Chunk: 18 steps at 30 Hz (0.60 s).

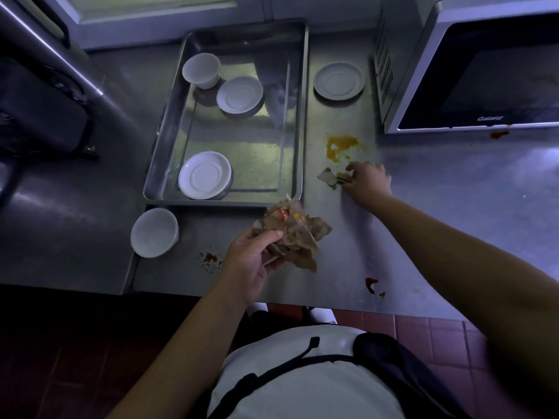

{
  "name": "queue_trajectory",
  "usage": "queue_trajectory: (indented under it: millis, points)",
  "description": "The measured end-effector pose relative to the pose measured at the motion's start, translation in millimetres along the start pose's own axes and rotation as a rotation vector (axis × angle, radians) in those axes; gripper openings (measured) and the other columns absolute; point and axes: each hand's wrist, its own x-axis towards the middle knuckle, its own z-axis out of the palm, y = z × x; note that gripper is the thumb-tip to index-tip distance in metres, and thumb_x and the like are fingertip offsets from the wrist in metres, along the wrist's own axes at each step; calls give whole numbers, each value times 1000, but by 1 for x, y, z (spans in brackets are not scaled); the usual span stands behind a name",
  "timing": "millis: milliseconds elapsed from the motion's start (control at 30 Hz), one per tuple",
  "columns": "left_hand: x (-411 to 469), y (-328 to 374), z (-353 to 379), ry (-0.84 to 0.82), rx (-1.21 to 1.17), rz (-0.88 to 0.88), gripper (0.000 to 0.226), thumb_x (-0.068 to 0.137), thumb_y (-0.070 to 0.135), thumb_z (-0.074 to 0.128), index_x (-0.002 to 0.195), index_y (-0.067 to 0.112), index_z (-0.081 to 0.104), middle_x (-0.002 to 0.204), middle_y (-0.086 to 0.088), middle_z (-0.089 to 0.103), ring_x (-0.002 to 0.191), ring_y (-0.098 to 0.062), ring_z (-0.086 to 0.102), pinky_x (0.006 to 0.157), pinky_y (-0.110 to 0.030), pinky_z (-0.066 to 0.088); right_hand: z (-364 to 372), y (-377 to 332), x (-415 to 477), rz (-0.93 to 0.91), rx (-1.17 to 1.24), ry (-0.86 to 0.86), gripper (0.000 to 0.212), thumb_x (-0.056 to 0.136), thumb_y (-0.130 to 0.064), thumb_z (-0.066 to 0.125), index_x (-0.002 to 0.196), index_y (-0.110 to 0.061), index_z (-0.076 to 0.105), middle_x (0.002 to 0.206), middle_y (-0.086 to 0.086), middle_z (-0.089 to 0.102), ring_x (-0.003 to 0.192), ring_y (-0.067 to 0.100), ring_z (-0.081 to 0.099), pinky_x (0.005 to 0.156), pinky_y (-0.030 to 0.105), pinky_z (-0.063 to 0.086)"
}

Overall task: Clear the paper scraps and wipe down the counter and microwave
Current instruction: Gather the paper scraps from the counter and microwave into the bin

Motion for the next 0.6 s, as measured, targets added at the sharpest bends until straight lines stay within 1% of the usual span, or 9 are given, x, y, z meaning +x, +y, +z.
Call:
queue_trajectory:
  millis: [67,100,167,233,333,400,500,567,600]
  points:
    - [1,-1,-4,11,-6,-7,24,90,6,63,84,23,79,88,-6,75,78,-16,73,64,-30,57,5,0,2,1,-18,54,25,93,-21,57,114,-18,69,117,14,64,116,36,48,96,44,36]
    - [1,-2,-6,16,-5,-7,23,90,7,63,84,22,78,89,-6,76,78,-16,73,64,-30,57,6,-1,2,13,0,94,23,94,-20,55,110,-16,71,114,15,66,114,36,49,95,43,36]
    - [1,-2,-10,38,6,1,21,90,8,63,86,22,78,93,-6,76,81,-16,73,65,-31,56,5,-4,-1,30,59,160,25,96,-18,50,105,-14,73,106,15,70,111,36,51,93,43,37]
    - [1,-1,-13,51,19,17,24,90,9,63,83,25,79,93,-6,76,80,-15,73,65,-30,55,1,-7,-4,38,147,184,27,94,-15,49,104,-13,74,102,14,71,106,36,56,92,42,45]
    - [0,1,-16,45,41,21,26,92,10,63,80,27,78,92,-5,76,81,-16,73,67,-32,55,-7,-14,-4,54,350,154,22,92,-15,56,104,-14,74,104,9,72,98,30,64,90,43,54]
    - [-1,2,-17,39,40,11,26,91,11,63,78,27,78,93,-5,76,83,-17,72,67,-33,55,-9,-18,0,59,417,70,15,93,-20,64,102,-15,74,105,7,71,99,26,65,91,44,55]
    - [-2,2,-18,36,35,-4,19,91,10,63,88,23,77,97,-7,76,89,-20,71,71,-35,55,-8,-24,8,98,380,-62,5,90,-21,68,93,-20,72,107,9,70,104,29,64,96,47,54]
    - [-2,1,-18,49,23,-12,17,91,8,63,97,19,75,99,-8,75,94,-23,69,75,-37,54,-3,-25,13,116,252,-79,10,91,-22,65,96,-21,73,110,9,69,112,31,59,100,48,49]
    - [-3,1,-17,53,21,-14,17,91,8,63,101,17,74,100,-9,75,96,-23,68,76,-37,54,1,-25,15,103,162,-65,14,91,-23,63,100,-20,74,113,9,67,117,32,55,101,46,45]
